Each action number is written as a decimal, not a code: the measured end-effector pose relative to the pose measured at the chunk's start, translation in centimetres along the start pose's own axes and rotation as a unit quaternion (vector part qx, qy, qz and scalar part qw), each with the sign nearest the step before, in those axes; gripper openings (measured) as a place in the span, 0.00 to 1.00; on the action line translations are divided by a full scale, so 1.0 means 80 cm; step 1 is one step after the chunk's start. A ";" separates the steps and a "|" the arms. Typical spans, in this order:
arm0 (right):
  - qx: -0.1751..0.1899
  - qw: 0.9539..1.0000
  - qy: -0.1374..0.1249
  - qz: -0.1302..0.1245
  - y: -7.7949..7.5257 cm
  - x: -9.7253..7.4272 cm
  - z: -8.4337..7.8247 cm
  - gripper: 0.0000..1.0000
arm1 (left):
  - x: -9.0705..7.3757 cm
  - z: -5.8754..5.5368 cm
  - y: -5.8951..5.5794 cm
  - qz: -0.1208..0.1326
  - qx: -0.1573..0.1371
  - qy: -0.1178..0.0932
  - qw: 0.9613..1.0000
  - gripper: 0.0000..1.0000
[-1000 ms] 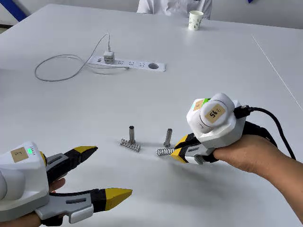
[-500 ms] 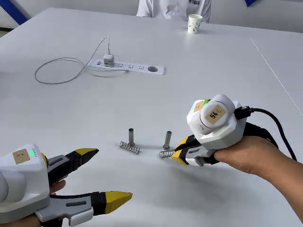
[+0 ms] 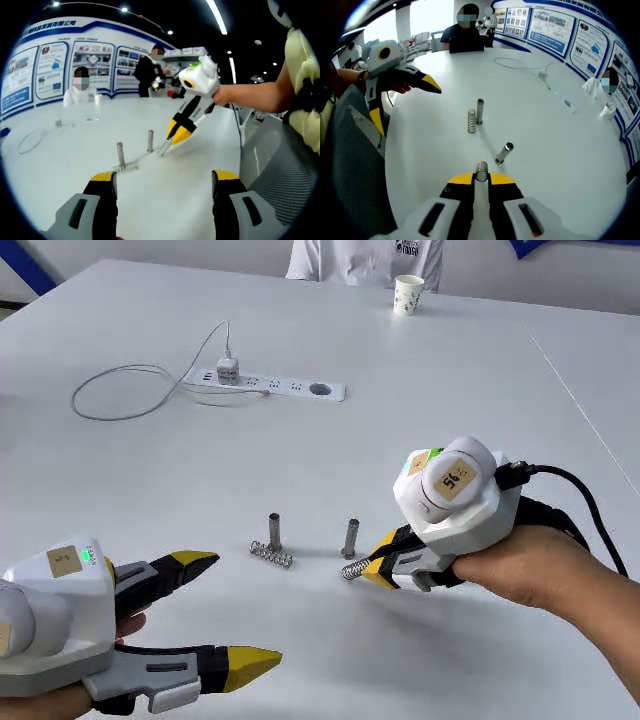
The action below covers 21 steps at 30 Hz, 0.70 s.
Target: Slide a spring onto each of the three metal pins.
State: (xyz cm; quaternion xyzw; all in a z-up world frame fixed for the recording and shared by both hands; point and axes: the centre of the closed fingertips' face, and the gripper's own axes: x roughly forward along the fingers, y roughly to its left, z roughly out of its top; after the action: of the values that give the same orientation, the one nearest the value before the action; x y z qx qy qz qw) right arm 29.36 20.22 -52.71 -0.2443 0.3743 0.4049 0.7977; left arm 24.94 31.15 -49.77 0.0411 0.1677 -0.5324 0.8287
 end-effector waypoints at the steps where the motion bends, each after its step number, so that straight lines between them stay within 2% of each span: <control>1: 0.000 1.000 0.001 0.001 0.001 -0.001 0.000 0.11 | 0.001 0.000 -0.001 -0.003 0.003 0.002 1.000 0.79; 12: -0.007 1.000 0.005 0.010 0.011 -0.012 0.010 0.11 | 0.017 0.001 -0.007 -0.026 0.028 0.016 0.999 0.76; 16: -0.011 1.000 0.006 0.015 0.016 -0.013 0.013 0.11 | 0.026 -0.003 -0.008 -0.039 0.040 0.026 0.998 0.75; 21: -0.015 1.000 0.007 0.018 0.021 -0.014 0.017 0.11 | 0.035 -0.008 -0.003 -0.048 0.049 0.033 0.997 0.73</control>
State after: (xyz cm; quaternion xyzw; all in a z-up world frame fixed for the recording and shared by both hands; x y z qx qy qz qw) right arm 28.06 21.53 -51.15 -0.2521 0.3782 0.4233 0.7837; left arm 25.64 28.76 -51.28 0.0908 0.1708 -0.5775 0.7931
